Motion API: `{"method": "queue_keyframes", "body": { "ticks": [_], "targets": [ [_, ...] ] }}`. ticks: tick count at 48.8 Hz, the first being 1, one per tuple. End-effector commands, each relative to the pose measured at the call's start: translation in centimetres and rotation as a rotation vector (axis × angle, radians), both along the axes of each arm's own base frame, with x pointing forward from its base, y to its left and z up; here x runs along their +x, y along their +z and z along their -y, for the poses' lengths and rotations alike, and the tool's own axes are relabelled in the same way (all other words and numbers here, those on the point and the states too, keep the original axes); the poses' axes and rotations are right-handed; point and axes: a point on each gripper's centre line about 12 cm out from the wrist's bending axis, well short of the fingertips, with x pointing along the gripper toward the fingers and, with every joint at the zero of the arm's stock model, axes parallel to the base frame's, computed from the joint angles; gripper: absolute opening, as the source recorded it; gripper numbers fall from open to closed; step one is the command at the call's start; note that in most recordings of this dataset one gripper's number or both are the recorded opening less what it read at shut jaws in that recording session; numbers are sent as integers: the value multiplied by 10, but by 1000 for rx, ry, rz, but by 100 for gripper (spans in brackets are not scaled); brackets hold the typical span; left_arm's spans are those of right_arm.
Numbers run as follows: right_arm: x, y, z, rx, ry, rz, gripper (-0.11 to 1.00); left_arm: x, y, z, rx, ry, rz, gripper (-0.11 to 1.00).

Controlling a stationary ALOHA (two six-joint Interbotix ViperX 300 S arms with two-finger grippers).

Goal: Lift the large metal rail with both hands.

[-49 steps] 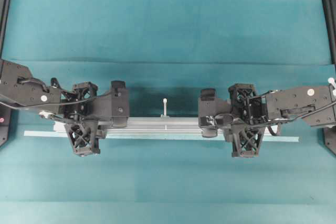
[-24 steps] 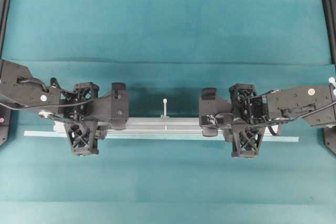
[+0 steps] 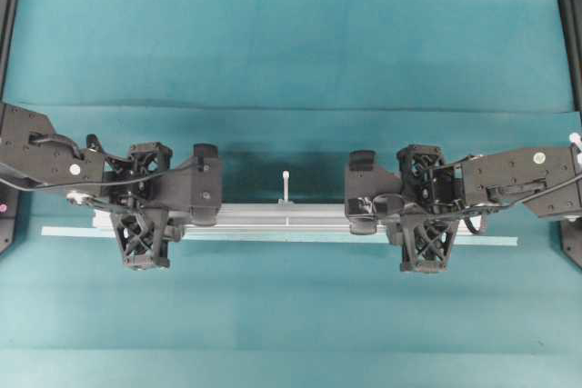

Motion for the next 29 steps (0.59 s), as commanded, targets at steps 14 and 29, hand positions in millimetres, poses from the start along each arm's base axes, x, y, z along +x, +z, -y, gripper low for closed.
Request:
{"method": "queue_keyframes", "body": {
  "ticks": [14, 29],
  "targets": [
    [4, 2, 2, 18, -50, 21, 84, 4, 4, -4, 4, 6, 29, 95],
    [6, 8, 2, 17, -51, 41, 95, 3, 15, -4, 5, 5, 52, 94]
  ]
}}
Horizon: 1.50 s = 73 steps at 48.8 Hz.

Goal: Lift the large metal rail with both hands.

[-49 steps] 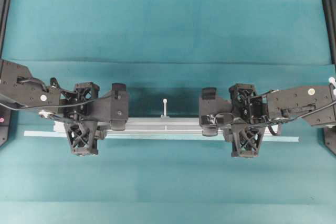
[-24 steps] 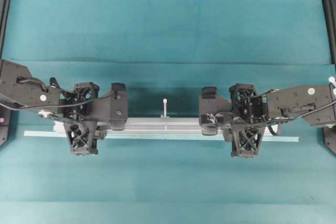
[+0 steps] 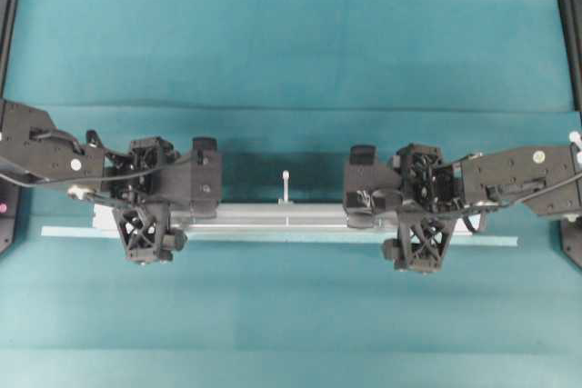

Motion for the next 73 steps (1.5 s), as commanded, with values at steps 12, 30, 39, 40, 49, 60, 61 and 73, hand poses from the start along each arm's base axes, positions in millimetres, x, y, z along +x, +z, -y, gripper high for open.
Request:
{"method": "queue_keyframes", "body": {
  "ticks": [12, 30, 39, 40, 49, 60, 61, 73],
  "targets": [
    [3, 45, 3, 6, -20, 123, 95, -8, 55, 1, 4, -6, 130, 94],
    [-13, 112, 15, 3, -55, 341, 95, -26, 105, 3, 3, -10, 307, 94],
    [-27, 129, 17, 3, -62, 428, 95, -37, 123, 3, 2, -13, 377, 94],
    [-29, 130, 17, 3, -62, 439, 95, -38, 125, 3, 2, -13, 385, 94],
    [-45, 141, 17, 6, -64, 532, 95, -55, 136, 4, 0, -16, 445, 94],
    [-65, 158, 16, 12, -65, 666, 95, -75, 165, 5, -5, -17, 618, 94],
    [-66, 160, 16, 12, -65, 681, 95, -77, 167, 5, -8, -15, 635, 94],
    [-92, 179, 15, 22, -73, 806, 95, -98, 195, 5, -15, -10, 798, 94]
  ]
}}
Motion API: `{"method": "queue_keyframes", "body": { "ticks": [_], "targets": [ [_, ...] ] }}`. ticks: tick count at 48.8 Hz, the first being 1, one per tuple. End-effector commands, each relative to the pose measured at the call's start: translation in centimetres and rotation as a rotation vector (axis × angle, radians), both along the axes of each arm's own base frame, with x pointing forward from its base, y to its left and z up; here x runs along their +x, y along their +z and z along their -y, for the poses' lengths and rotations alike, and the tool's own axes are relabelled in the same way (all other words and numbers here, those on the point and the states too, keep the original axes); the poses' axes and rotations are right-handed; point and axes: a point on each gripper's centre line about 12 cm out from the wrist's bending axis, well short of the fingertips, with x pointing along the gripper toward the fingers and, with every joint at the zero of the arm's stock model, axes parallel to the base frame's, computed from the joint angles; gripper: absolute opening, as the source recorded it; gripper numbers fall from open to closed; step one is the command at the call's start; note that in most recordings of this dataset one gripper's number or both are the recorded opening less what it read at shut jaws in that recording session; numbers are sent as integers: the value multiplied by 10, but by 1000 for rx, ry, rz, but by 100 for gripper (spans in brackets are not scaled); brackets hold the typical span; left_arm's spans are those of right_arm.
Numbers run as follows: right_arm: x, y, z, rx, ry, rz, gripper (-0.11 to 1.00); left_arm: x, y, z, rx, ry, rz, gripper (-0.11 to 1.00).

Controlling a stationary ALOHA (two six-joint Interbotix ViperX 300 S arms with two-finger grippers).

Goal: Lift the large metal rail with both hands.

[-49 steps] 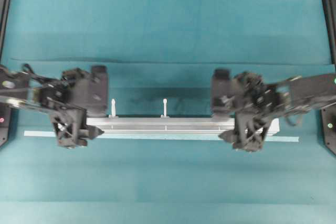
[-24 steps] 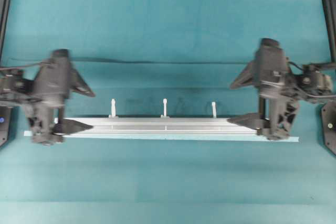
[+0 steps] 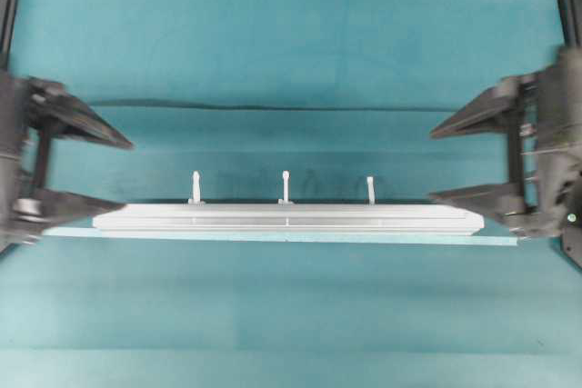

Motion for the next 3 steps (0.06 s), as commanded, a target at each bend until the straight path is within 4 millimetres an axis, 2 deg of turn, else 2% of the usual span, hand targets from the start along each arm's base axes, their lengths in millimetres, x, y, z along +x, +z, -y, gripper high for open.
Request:
{"method": "queue_keyframes", "body": {
  "ticks": [1, 3],
  "targets": [
    [-7, 9, 0, 20, -10, 48, 95, -5, 13, 0, 1, -1, 60, 94],
    [-10, 11, 0, 28, -14, 62, 95, -8, 16, 0, 1, -1, 75, 94]
  ]
}}
